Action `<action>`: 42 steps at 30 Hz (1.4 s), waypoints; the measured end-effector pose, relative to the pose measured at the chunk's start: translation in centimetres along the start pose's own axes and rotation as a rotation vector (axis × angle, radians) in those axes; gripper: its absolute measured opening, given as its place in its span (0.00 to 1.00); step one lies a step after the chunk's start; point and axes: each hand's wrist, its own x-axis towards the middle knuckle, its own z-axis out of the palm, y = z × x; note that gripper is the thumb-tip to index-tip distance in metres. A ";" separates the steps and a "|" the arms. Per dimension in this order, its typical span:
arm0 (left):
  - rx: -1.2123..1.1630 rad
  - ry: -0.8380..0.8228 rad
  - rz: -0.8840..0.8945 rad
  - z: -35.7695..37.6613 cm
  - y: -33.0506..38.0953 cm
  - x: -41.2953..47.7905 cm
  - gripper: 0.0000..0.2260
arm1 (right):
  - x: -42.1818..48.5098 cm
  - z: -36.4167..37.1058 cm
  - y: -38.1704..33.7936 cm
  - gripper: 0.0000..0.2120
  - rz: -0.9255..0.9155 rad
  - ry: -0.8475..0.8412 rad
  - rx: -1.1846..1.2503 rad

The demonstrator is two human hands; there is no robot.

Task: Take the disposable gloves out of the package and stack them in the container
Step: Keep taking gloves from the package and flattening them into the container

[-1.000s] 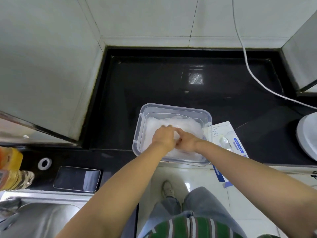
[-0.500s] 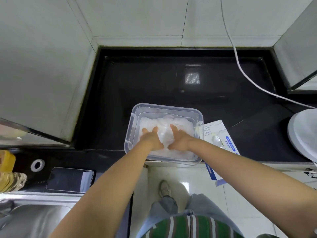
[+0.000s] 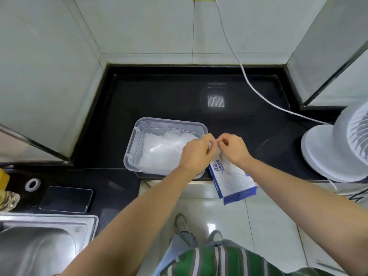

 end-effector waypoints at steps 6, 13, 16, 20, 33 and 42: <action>-0.106 -0.323 -0.160 4.5 3.6 -1.4 0.17 | -2.9 -0.1 4.5 0.19 0.150 -0.280 -0.277; -0.138 -0.407 -0.361 7.5 2.1 -2.7 0.26 | -3.9 0.9 4.8 0.18 0.079 -0.230 -0.316; -0.164 -0.398 -0.363 7.2 1.8 -2.6 0.25 | -4.2 1.4 4.8 0.10 0.117 -0.150 -0.237; -0.211 -0.408 -0.379 7.5 1.4 -2.3 0.29 | -4.1 1.8 4.7 0.10 0.201 -0.137 -0.034; -0.064 -0.419 -0.355 8.0 1.3 -2.0 0.37 | -2.5 -1.7 2.4 0.10 0.264 0.101 0.789; -0.529 -0.156 -0.308 4.8 5.0 -0.3 0.19 | -2.3 -2.1 2.2 0.21 0.320 0.107 0.878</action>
